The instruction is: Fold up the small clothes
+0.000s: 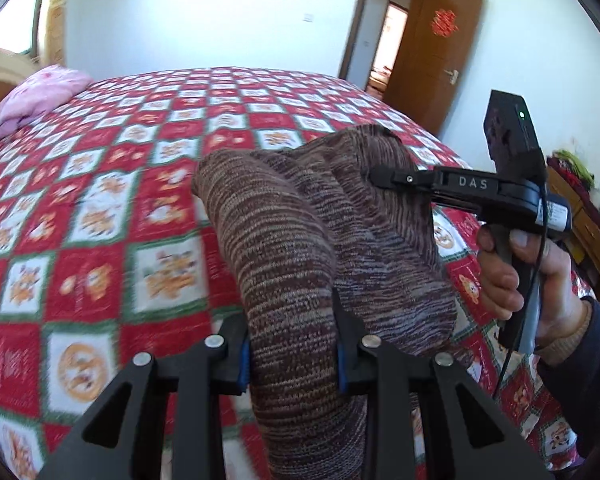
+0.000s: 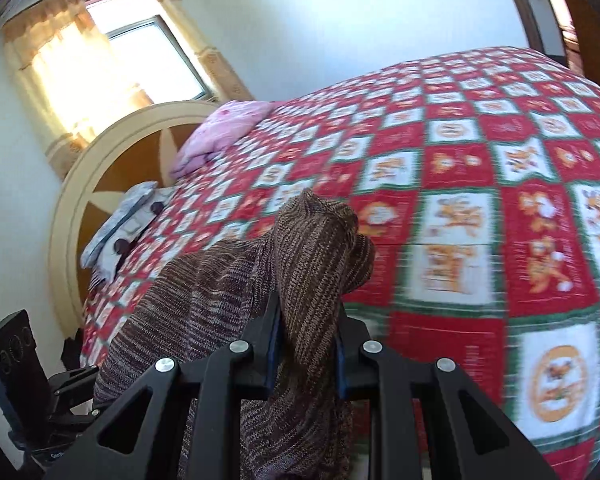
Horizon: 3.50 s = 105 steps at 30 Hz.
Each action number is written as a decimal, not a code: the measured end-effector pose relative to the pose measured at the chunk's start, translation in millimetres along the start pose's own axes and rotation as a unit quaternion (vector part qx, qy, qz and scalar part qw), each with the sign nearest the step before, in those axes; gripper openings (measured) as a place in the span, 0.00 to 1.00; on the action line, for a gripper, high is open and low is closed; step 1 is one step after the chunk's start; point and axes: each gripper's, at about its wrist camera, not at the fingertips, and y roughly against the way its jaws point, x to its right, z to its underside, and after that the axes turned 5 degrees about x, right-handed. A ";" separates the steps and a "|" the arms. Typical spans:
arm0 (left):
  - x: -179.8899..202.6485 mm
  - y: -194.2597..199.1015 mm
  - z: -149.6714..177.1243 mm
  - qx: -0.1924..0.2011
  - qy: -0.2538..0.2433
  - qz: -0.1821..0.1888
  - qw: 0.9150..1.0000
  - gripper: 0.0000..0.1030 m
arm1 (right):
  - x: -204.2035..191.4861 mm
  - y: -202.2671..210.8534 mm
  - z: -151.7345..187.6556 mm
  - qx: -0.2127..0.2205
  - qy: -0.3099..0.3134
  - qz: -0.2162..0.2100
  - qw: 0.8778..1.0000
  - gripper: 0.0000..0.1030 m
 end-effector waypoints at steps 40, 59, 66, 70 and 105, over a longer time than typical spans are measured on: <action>-132.7 108.3 117.2 0.033 0.066 -0.192 0.979 0.30 | -222.1 -170.6 72.4 -0.137 0.094 -0.116 0.979 0.21; -136.9 105.1 138.3 0.051 0.090 -0.186 0.977 0.39 | -219.0 -194.2 89.8 -0.161 0.111 -0.073 0.978 0.21; -134.2 107.4 138.0 0.046 0.086 -0.200 0.975 0.48 | -220.3 -186.2 90.8 -0.154 0.116 -0.061 0.979 0.24; -132.7 110.1 138.7 0.041 0.081 -0.204 0.975 0.52 | -226.1 -181.0 94.9 -0.150 0.136 -0.046 0.978 0.24; -152.2 137.5 102.8 0.095 0.086 -0.264 0.956 0.82 | -229.4 -67.7 114.1 -0.052 0.165 -0.090 0.981 0.43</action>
